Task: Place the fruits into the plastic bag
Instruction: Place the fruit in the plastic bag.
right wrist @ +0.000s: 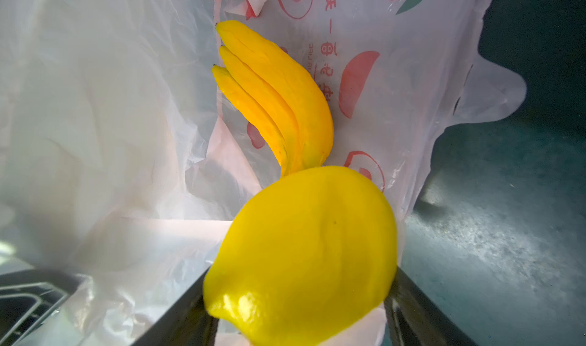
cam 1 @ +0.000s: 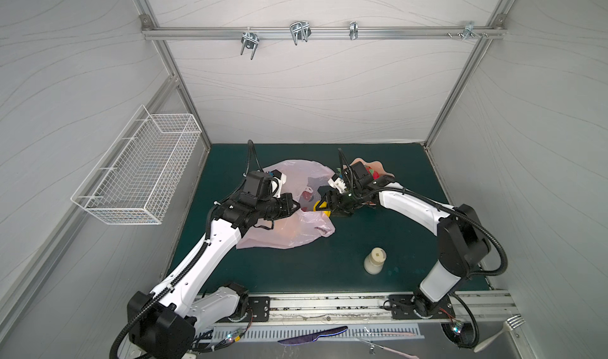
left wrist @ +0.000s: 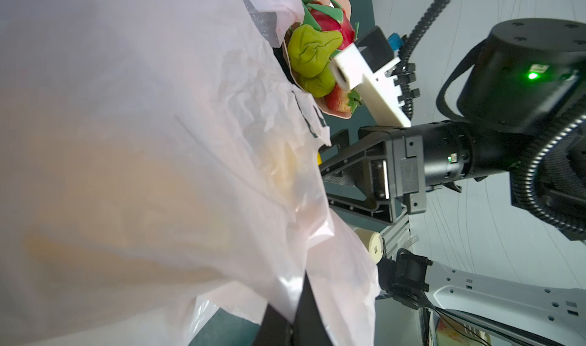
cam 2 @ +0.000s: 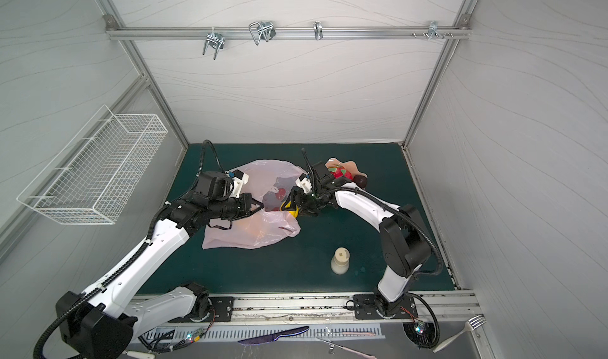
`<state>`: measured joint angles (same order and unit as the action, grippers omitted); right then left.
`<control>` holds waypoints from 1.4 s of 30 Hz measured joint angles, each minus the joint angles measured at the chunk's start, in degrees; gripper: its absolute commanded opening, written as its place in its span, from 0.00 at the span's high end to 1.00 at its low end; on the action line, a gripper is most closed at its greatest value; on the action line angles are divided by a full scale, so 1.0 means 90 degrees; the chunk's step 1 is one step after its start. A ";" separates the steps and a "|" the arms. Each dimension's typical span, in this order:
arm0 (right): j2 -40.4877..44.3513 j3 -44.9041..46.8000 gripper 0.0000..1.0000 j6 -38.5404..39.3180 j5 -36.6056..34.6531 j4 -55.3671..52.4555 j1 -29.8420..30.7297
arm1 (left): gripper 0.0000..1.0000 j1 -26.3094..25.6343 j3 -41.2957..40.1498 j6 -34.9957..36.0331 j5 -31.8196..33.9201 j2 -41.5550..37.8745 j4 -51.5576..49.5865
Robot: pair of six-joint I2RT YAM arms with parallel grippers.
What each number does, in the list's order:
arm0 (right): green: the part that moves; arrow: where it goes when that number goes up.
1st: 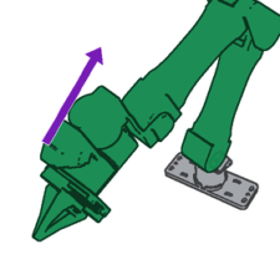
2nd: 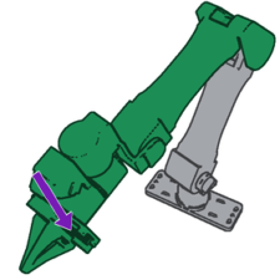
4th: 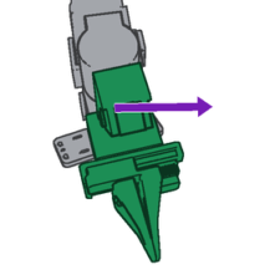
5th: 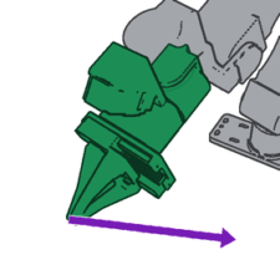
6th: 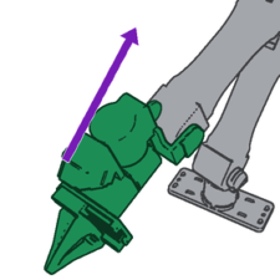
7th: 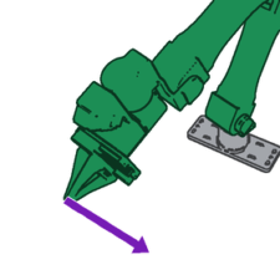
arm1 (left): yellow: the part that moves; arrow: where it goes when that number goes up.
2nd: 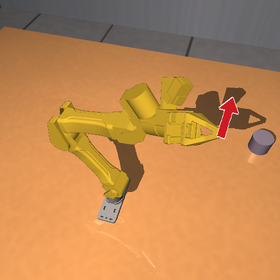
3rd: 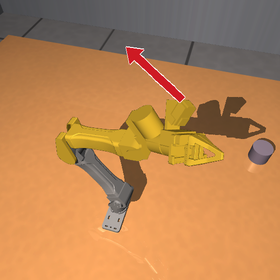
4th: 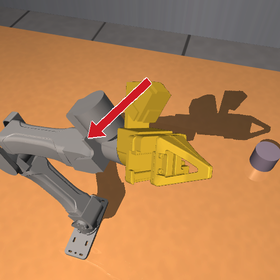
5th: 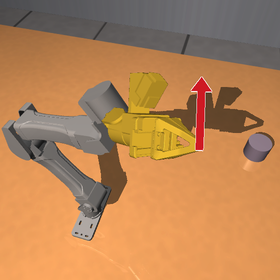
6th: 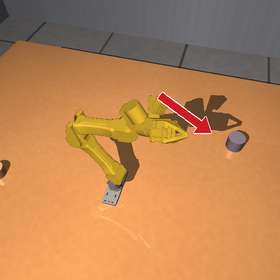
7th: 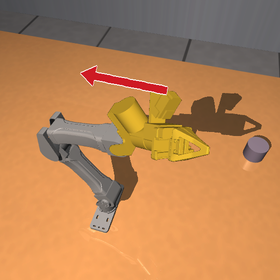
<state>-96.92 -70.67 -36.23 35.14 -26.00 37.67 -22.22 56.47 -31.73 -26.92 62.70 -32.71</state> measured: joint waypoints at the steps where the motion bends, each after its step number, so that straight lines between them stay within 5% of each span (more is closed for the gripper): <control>1: -0.0024 0.0044 0.23 -0.0041 0.0044 0.0092 0.0032 | 1.00 0.0000 0.0000 -0.0002 -0.0005 0.0000 0.0029; 24: -0.1433 -0.0044 0.23 -0.1375 0.1044 0.1705 0.0466 | 1.00 0.0005 -0.0197 -0.0012 -0.0121 0.0002 0.0338; 42: -0.1732 -0.0685 0.23 -0.1307 0.1073 0.1474 0.0187 | 1.00 0.0007 -0.0206 0.0525 0.0206 -0.0024 -0.0403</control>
<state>-112.51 -76.84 -47.99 44.80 -12.73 39.35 -22.15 54.61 -27.00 -25.06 62.48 -36.34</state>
